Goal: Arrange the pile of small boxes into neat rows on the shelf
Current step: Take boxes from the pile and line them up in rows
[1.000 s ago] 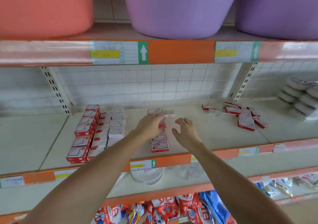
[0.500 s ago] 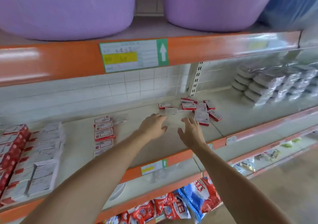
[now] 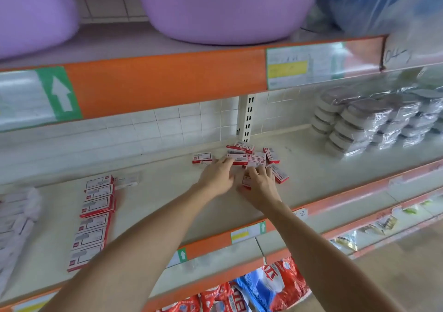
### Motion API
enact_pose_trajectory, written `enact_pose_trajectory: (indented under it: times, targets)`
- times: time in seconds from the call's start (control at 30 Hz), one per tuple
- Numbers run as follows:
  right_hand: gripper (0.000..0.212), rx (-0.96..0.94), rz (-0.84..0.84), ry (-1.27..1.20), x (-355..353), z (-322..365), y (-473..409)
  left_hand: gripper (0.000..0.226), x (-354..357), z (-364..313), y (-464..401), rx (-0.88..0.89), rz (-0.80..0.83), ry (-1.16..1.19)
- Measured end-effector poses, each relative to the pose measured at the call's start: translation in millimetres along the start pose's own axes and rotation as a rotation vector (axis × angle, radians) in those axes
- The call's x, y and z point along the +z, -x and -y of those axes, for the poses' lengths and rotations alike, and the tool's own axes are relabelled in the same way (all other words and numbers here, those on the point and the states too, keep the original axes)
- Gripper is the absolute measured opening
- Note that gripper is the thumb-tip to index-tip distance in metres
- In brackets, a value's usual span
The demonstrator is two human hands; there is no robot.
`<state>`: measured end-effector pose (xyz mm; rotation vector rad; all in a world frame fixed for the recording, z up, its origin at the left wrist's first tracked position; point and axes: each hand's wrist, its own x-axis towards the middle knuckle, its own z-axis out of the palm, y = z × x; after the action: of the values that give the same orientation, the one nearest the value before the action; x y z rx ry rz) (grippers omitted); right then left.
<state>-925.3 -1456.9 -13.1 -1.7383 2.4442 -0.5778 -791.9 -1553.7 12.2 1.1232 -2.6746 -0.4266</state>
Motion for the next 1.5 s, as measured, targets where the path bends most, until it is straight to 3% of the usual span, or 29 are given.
enact_pose_trajectory:
  times: [0.27, 0.37, 0.5, 0.7, 0.93, 1.1, 1.2, 1.33, 1.5]
  targets:
    - [0.057, -0.059, -0.102, -0.007, 14.8, -10.5, -9.7, 0.059, 7.5, -8.1, -26.5, -0.130, 0.011, -0.019]
    - [0.064, -0.076, -0.121, 0.013, 15.3, -11.3, -9.5, 0.047, 13.8, -10.7, -27.4, -0.149, -0.036, -0.039]
    - [0.053, -0.115, -0.175, 0.060, 16.2, -11.6, -7.5, 0.032, 20.2, -9.5, -22.7, -0.165, -0.165, -0.082]
    - [0.047, -0.128, -0.162, 0.037, 19.0, -11.6, -5.6, 0.049, 21.8, 6.6, -0.6, -0.135, -0.158, -0.060]
    - [0.044, -0.285, -0.073, -0.059, 26.6, -5.9, -8.7, 0.063, 17.2, 42.7, 53.1, -0.128, -0.118, -0.041]
    - [0.051, -0.411, 0.044, -0.216, 24.7, -1.2, -7.4, 0.042, 16.6, 58.5, 81.4, -0.225, -0.131, 0.012]
    - [0.060, -0.402, 0.037, -0.217, 24.0, 0.9, -4.5, 0.042, 24.2, 59.5, 93.7, -0.208, -0.221, -0.019]
    - [0.053, -0.437, 0.017, -0.170, 23.3, 0.2, -1.5, 0.052, 29.3, 59.2, 96.0, -0.165, -0.309, -0.095]
    - [0.045, -0.440, -0.020, -0.212, 26.7, -2.0, -1.4, 0.050, 30.2, 54.5, 99.5, -0.114, -0.338, -0.157]
